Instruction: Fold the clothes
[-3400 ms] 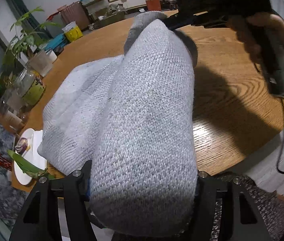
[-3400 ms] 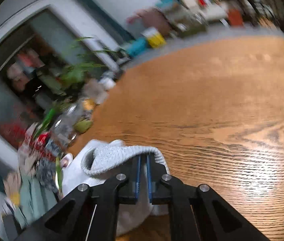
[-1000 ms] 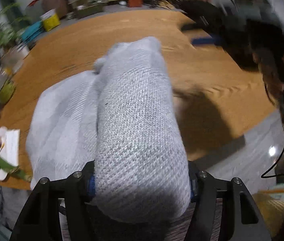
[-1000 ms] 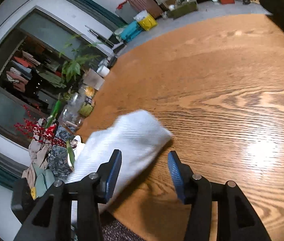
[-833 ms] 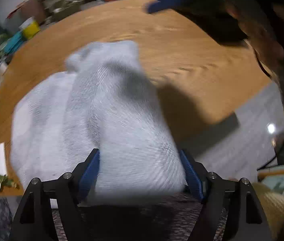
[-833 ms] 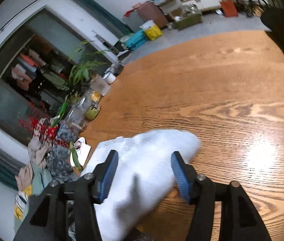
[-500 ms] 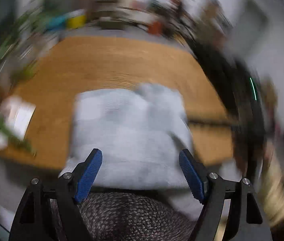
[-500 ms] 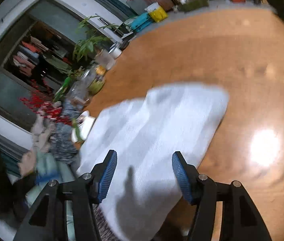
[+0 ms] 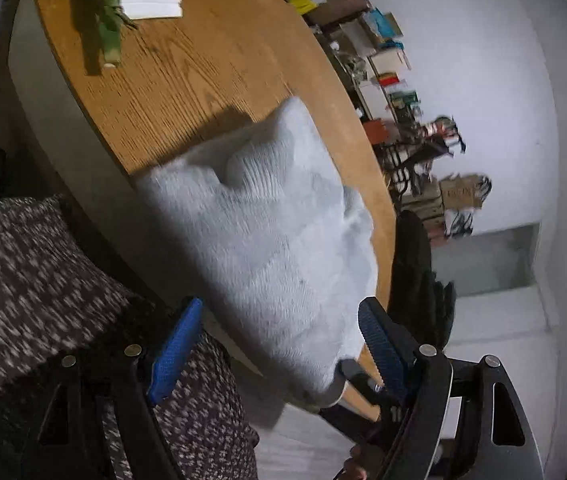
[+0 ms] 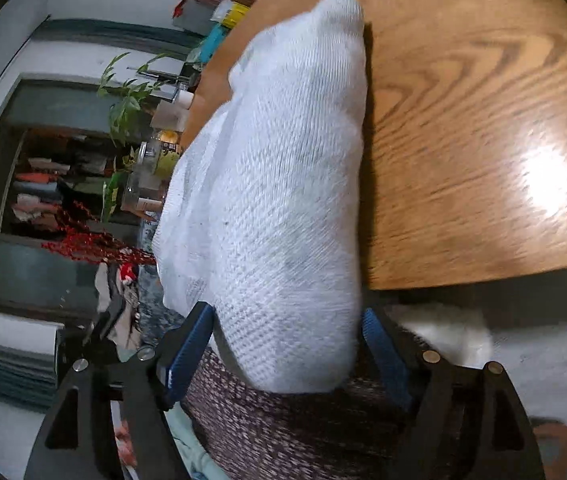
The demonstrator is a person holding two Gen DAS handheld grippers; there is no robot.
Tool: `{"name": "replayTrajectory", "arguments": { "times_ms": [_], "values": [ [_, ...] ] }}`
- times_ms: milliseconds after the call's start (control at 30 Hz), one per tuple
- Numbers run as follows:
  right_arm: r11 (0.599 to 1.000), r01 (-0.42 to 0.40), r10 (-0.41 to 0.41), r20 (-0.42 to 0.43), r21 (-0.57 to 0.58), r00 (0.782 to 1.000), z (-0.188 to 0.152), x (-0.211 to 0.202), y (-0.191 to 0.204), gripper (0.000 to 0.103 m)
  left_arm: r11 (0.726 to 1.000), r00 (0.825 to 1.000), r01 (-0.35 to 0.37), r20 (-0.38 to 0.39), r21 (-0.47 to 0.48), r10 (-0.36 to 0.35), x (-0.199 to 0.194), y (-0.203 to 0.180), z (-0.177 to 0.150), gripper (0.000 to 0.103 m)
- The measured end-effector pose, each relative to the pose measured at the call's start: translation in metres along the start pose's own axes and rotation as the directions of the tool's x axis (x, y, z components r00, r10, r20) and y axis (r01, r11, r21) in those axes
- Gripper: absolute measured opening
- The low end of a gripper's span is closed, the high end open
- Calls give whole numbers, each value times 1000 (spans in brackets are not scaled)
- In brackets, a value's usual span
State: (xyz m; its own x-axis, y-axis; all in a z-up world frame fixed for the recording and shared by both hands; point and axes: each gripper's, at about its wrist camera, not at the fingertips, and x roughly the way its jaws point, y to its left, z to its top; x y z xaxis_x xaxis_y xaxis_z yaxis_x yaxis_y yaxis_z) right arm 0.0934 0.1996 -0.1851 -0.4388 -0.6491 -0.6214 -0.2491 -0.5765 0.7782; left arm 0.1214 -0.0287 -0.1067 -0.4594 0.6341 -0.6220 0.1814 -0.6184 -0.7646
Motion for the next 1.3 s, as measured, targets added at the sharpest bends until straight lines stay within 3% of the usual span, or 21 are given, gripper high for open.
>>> {"name": "replayTrajectory", "arguments": {
  "times_ms": [200,300,433,533,633,900,1133,1167,1233,1300],
  "values": [
    [992,107,-105,27,-61,994,-2,-5,19,84,979,987,-160,36,126,157,-14,-15,-7,81],
    [993,109,-108,20,-43,994,-4,-2,16,86,964,975,-220,59,151,214,-17,-16,-9,81],
    [995,96,-96,15,0,995,-9,3,10,86,917,940,-335,143,217,310,-32,-27,-15,81],
    [991,129,-128,31,-46,991,-12,0,17,86,884,917,-384,226,267,329,-45,-40,-26,81],
    [989,128,-126,25,-69,992,-9,4,16,87,863,915,-383,263,329,306,-55,-59,-39,81],
    [999,-32,33,-20,22,999,-1,20,-8,88,764,894,-432,337,480,294,-56,-114,-72,81],
    [980,-179,183,-33,91,983,7,33,-21,78,726,885,-458,343,513,316,-43,-130,-74,81],
    [979,-184,188,-37,91,981,8,34,-21,77,727,886,-457,340,512,316,-41,-130,-73,81],
    [977,-196,201,-52,88,978,8,35,-20,73,755,893,-439,327,487,308,-38,-125,-67,81],
    [973,-209,216,-75,99,973,8,36,-20,72,808,911,-396,297,436,286,-35,-116,-57,81]
  ]
}}
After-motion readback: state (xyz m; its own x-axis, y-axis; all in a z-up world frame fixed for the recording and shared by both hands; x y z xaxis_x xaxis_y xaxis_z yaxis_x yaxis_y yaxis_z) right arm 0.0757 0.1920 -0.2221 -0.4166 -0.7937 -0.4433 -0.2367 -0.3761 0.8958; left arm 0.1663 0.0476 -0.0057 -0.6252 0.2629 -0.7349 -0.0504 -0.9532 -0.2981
